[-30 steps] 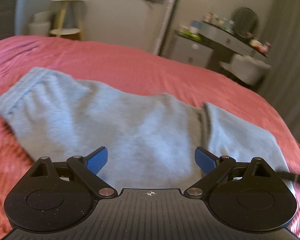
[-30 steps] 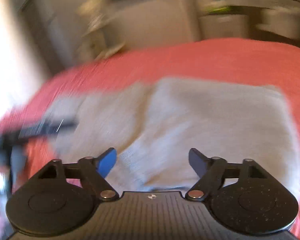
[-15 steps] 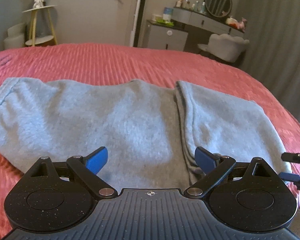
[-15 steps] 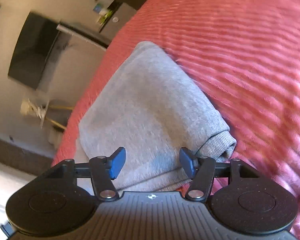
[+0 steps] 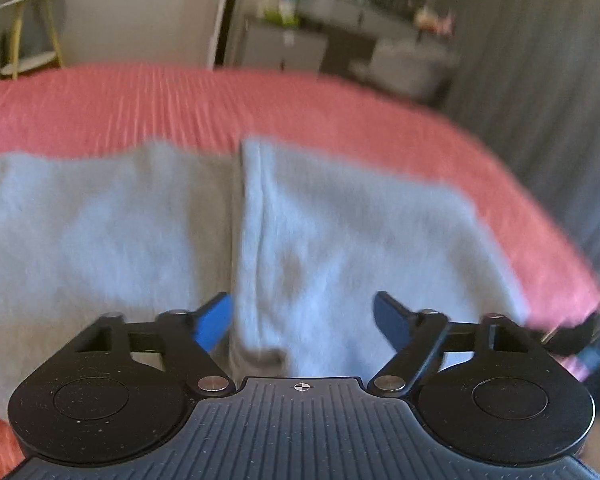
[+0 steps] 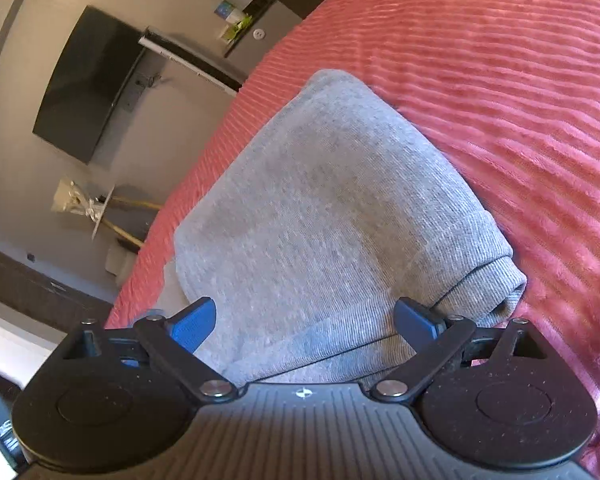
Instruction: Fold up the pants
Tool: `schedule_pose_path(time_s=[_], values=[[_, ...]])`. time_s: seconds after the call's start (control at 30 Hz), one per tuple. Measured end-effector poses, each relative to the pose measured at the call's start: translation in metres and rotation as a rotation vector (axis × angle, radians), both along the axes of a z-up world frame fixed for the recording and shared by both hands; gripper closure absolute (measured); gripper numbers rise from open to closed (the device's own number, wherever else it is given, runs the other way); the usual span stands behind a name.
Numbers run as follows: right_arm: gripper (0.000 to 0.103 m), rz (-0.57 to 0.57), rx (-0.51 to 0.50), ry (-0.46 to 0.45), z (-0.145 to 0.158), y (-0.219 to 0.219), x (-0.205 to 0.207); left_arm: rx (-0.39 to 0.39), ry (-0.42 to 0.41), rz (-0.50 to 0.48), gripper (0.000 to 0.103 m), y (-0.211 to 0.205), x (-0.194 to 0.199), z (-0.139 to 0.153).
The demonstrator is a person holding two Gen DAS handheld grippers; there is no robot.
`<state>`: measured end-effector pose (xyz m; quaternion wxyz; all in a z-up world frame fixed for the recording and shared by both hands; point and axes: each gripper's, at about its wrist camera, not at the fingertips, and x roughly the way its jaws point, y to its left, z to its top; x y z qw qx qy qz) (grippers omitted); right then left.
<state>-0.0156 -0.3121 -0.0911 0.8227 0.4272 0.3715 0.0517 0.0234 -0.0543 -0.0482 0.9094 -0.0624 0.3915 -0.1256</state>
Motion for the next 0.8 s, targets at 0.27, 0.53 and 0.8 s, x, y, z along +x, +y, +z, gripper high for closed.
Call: schedule_pose_path(time_s=[0.27, 0.53, 0.8], values=[[0.006, 0.012, 0.034, 0.008, -0.009, -0.005, 0.007, 0.140, 0.042, -0.041, 0.046, 0.011, -0.010, -0.024], [0.007, -0.003, 0.100, -0.053, 0.010, -0.017, 0.019, 0.118, 0.026, -0.020, 0.047, 0.009, -0.015, -0.027], [0.049, -0.038, -0.115, -0.140, 0.053, -0.009, 0.118, 0.050, 0.035, 0.007, 0.043, 0.018, -0.016, -0.028]])
